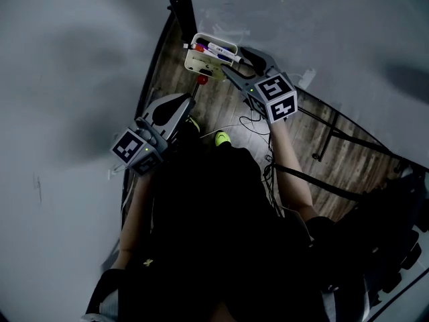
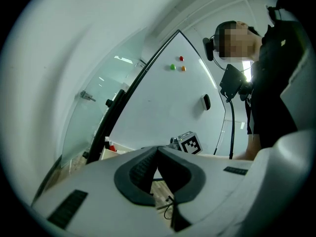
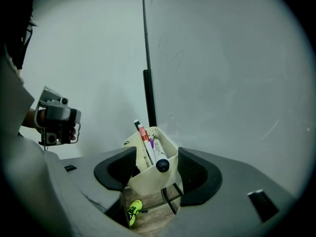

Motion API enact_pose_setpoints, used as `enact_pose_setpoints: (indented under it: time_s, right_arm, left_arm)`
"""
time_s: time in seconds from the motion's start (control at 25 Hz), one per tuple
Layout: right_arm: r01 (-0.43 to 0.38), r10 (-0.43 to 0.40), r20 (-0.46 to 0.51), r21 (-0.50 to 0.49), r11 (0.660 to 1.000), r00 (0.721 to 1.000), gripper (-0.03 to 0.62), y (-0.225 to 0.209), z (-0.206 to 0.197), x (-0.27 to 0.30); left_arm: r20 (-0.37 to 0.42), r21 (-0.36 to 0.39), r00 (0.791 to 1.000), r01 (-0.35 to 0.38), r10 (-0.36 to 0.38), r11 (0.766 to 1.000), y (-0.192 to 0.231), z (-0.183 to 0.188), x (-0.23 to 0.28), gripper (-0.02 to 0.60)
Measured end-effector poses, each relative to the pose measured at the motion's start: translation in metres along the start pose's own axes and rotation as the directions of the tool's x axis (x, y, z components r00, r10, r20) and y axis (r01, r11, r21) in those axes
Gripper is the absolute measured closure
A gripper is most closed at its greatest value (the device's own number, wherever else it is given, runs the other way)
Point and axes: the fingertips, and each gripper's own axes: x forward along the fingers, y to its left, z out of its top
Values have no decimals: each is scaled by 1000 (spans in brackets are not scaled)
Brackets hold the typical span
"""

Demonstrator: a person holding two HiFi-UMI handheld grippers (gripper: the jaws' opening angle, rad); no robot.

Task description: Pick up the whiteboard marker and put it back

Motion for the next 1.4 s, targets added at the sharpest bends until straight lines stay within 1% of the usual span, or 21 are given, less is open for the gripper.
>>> enact_pose_setpoints:
  time_s: [0.16,0.32,0.48,0.64,0.8,1.04,1.4]
  right_arm:
    - [-11,10,-23,-5,1000,1000,356,0,-6,6]
    - [-8,7,-20,-4,1000,1000,370,-1,-5,6]
    - [4,-5,-35,-26,1000,999,422,-1,-5,6]
    - [7,-8,-30,-37,999,1000,427,-2,-6,6]
    - [13,-14,-35,-35,999,999,448,-1,-7,4]
    - [3,-4,-31,-17,1000,1000,510,3,-5,2]
    - [6,-6,-14,-3,1000,1000,516,3,-5,1]
  left_arm:
    - [-4,0,1000,-11,11,1000,4,1,-3,580]
    - [-6,-1,1000,-23,23,1000,6,3,-6,580]
    - [-7,0,1000,-25,25,1000,6,3,-7,580]
    - [-4,2,1000,-22,22,1000,4,3,-6,580]
    - [-1,4,1000,-20,20,1000,1,3,-8,580]
    - [10,3,1000,-27,27,1000,0,4,-12,580]
    - [15,7,999,-34,34,999,-3,-1,-18,580]
